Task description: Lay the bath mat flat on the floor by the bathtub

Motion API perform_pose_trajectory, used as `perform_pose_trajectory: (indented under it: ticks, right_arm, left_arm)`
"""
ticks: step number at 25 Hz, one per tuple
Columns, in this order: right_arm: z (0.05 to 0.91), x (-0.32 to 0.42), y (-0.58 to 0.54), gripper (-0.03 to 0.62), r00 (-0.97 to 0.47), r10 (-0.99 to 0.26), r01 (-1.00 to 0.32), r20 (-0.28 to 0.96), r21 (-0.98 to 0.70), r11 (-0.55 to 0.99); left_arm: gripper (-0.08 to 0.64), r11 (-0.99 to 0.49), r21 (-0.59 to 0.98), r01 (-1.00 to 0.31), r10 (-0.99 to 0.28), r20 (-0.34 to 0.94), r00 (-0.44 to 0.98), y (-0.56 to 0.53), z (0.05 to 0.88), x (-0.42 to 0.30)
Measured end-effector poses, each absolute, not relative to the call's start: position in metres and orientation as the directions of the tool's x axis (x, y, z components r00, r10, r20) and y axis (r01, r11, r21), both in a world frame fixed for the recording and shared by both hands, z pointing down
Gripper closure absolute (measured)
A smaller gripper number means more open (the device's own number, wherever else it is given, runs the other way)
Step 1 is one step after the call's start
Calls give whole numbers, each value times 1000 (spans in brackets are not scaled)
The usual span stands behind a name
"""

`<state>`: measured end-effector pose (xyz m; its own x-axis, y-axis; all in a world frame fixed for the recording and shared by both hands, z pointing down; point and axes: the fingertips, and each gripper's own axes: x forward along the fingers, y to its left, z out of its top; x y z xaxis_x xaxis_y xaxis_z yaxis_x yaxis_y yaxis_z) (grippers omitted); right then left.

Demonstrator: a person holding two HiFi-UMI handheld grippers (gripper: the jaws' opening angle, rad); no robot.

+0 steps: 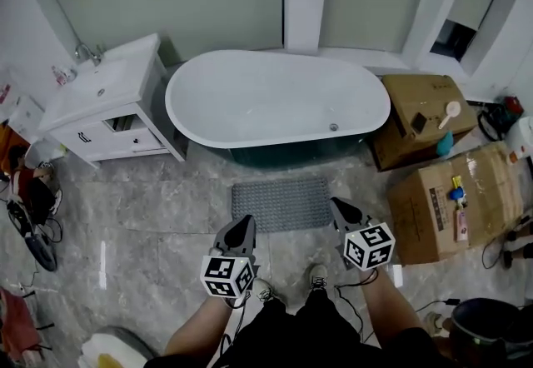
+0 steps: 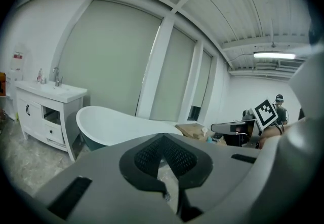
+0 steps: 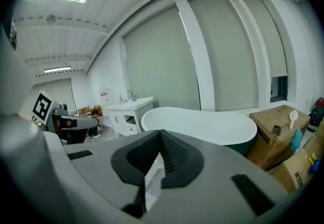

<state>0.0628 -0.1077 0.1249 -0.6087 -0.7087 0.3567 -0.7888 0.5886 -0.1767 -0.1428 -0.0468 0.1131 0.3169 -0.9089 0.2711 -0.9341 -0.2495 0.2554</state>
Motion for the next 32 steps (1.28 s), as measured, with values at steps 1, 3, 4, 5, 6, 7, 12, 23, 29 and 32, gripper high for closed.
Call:
perform_pose_trajectory:
  ticks: [1,3,4,5,6,7,12,23,29,32]
  right_arm:
    - [116,61,-101,575,-609,-712,-789,350,-172,590]
    - [101,57,-89,575,-609,-719,-789,335,-165,591]
    - [95,54,-83,575,-606,-726,-792,326,-163,588]
    - [91,52,-78,575,-601,-734,-797,317,-162,582]
    - [87,49,-72,575,-594,-742,-802,311,-159,576]
    - [85,47,-67,575,-587,-749,-807,307,-157,569]
    - [86,33,-48,575,-580,-754,-814,307,-171,556]
    - [80,28,-8,575,-633,-716,-771,293,-158,617]
    - [68,71,35,575,-647,-716,-761,262,-164,628]
    - [63,96,61,575,-648,-721,-761,246,-167,627]
  left_arm:
    - [543,-255,265,-930,-908,265,325,-41,106,-144]
    - [543,-267,286,-920,-905,254,342,-32,95,-148]
    - [543,-275,295,-915,-902,250,352,-28,90,-151]
    - [543,-283,303,-910,-899,247,361,-25,87,-154]
    - [543,-289,309,-906,-897,244,370,-22,86,-158]
    - [543,-297,310,-903,-894,242,377,-18,85,-161]
    - [543,-334,259,-906,-878,264,400,-4,95,-173]
    - [543,-293,274,-916,-893,265,365,34,95,-169]
    - [543,-287,281,-916,-900,250,358,72,84,-121]
    - [543,-294,275,-915,-900,244,362,99,77,-93]
